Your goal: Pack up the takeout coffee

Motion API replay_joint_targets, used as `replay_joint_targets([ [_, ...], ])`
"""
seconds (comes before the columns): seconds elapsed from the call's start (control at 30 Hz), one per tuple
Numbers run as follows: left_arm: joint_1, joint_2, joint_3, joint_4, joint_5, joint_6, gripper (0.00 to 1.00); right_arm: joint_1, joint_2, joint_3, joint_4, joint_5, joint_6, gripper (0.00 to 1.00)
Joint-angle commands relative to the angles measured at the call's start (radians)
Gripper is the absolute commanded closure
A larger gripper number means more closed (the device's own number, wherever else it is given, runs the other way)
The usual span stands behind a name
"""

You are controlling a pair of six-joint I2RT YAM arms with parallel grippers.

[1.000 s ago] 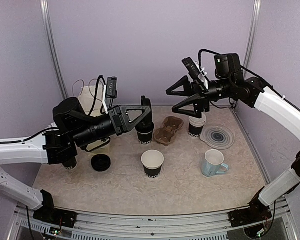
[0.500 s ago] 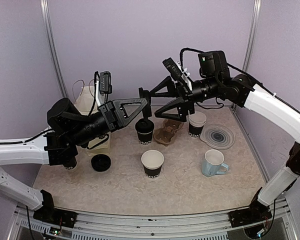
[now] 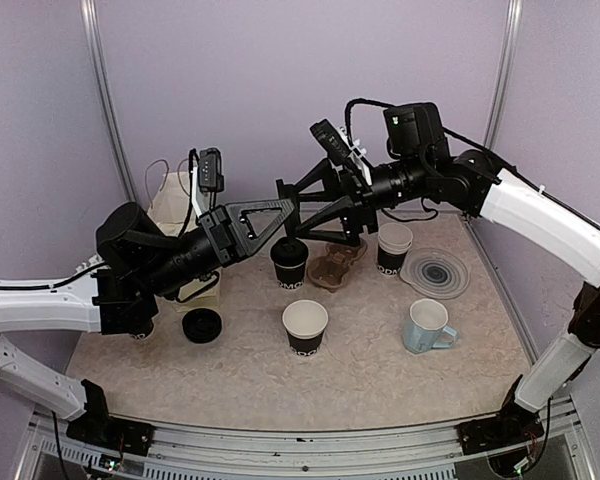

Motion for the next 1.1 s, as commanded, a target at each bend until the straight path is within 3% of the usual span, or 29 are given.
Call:
replay_joint_targets([
  [0.0, 0.005, 0.006, -0.014, 0.042, -0.023, -0.009, 1.0, 0.02, 0.014, 0.024, 0.017, -0.013, 0.03, 0.15],
  [0.3, 0.004, 0.019, -0.016, 0.042, -0.022, -0.018, 0.97, 0.02, 0.03, 0.02, 0.033, 0.001, 0.054, 0.28],
  [0.47, -0.013, -0.009, 0.011, -0.145, -0.114, 0.039, 0.58, -0.011, 0.01, -0.026, 0.021, 0.03, 0.038, 0.31],
  [0.6, -0.094, -0.076, 0.038, -0.43, -0.335, 0.131, 0.42, -0.125, -0.039, -0.128, 0.002, -0.014, 0.014, 0.32],
  [0.77, -0.117, -0.073, 0.038, -0.89, -0.608, -0.001, 0.42, -0.219, -0.086, -0.191, -0.163, 0.057, -0.167, 0.31],
  [0.87, -0.104, 0.017, 0.055, -1.107, -0.684, -0.067, 0.45, -0.223, -0.105, -0.202, -0.253, 0.113, -0.266, 0.31],
  [0.97, -0.083, 0.113, 0.052, -1.163, -0.689, -0.069, 0.47, -0.223, -0.112, -0.208, -0.31, 0.149, -0.324, 0.31],
  [1.07, -0.048, 0.213, 0.032, -1.084, -0.656, -0.016, 0.48, -0.222, -0.096, -0.183, -0.371, 0.169, -0.389, 0.31],
])
